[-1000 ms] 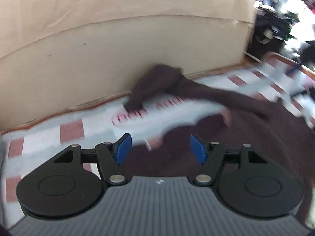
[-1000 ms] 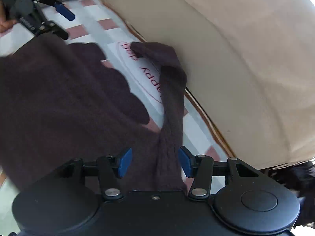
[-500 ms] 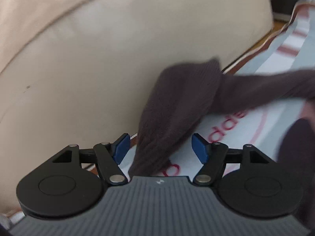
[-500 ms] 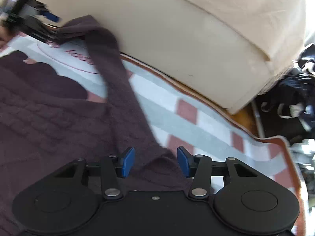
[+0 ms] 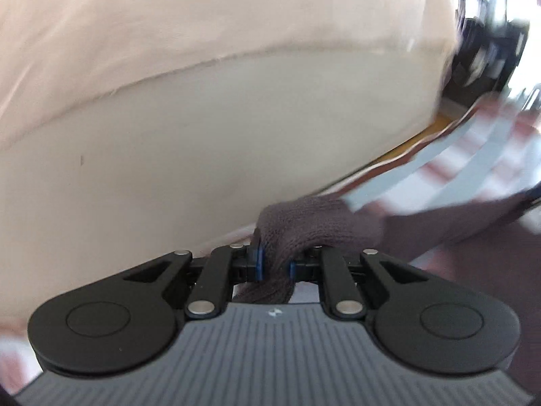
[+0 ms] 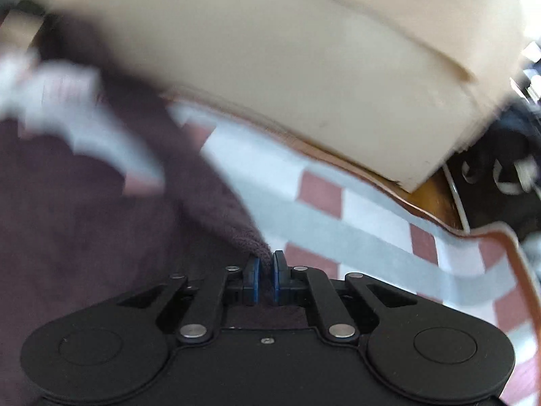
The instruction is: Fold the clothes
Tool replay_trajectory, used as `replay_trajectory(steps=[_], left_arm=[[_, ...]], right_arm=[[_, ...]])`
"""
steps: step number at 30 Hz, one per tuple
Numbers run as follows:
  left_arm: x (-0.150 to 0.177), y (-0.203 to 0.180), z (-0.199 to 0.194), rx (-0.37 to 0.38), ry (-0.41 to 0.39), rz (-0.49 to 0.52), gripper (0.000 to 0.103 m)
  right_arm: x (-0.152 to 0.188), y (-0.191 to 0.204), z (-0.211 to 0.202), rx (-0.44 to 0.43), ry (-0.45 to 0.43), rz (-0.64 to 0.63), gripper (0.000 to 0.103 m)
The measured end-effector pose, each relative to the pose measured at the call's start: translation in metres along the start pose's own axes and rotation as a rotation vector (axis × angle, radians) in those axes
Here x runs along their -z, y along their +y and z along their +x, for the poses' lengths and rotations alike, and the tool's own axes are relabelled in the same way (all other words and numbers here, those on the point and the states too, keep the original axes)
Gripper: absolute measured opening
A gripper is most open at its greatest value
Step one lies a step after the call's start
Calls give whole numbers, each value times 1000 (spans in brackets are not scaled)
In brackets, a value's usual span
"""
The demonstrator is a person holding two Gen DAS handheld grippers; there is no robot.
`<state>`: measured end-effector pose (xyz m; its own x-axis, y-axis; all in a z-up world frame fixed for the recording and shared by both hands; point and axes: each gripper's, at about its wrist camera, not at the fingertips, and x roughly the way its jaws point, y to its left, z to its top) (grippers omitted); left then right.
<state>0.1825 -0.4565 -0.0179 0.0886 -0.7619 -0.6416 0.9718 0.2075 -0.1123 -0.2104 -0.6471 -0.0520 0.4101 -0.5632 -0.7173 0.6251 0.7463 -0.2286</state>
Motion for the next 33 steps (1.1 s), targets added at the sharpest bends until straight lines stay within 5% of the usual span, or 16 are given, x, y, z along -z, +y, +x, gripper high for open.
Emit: replay_trajectory(steps=[5, 7, 10, 13, 17, 20, 21, 22, 24, 28, 33], left_arm=[[27, 31, -74, 458, 28, -511, 12], [59, 49, -82, 586, 80, -797, 13], [115, 66, -68, 517, 210, -1036, 17], [149, 57, -55, 232, 373, -932, 27], [147, -6, -60, 6, 367, -497, 28], [138, -57, -86, -56, 231, -88, 52], [140, -76, -88, -40, 204, 12, 61], [141, -93, -90, -23, 179, 106, 64], [143, -119, -91, 39, 166, 209, 67], [161, -161, -67, 77, 204, 402, 83], [186, -179, -28, -79, 283, 570, 83]], right_arm=[[6, -60, -26, 4, -47, 285, 6], [6, -78, -27, -12, -45, 375, 6], [-1, -92, -10, 4, 6, 455, 6], [-9, -85, 19, 67, 95, 487, 7], [-20, -58, 45, 135, 175, 397, 9], [-21, -46, 43, 170, 166, 340, 13], [-20, -47, 39, 174, 160, 342, 21], [-19, -49, 36, 179, 154, 348, 46], [-14, -58, 23, 213, 94, 381, 69], [9, -91, -5, 190, 32, 531, 69], [44, -108, -18, 125, 59, 539, 69]])
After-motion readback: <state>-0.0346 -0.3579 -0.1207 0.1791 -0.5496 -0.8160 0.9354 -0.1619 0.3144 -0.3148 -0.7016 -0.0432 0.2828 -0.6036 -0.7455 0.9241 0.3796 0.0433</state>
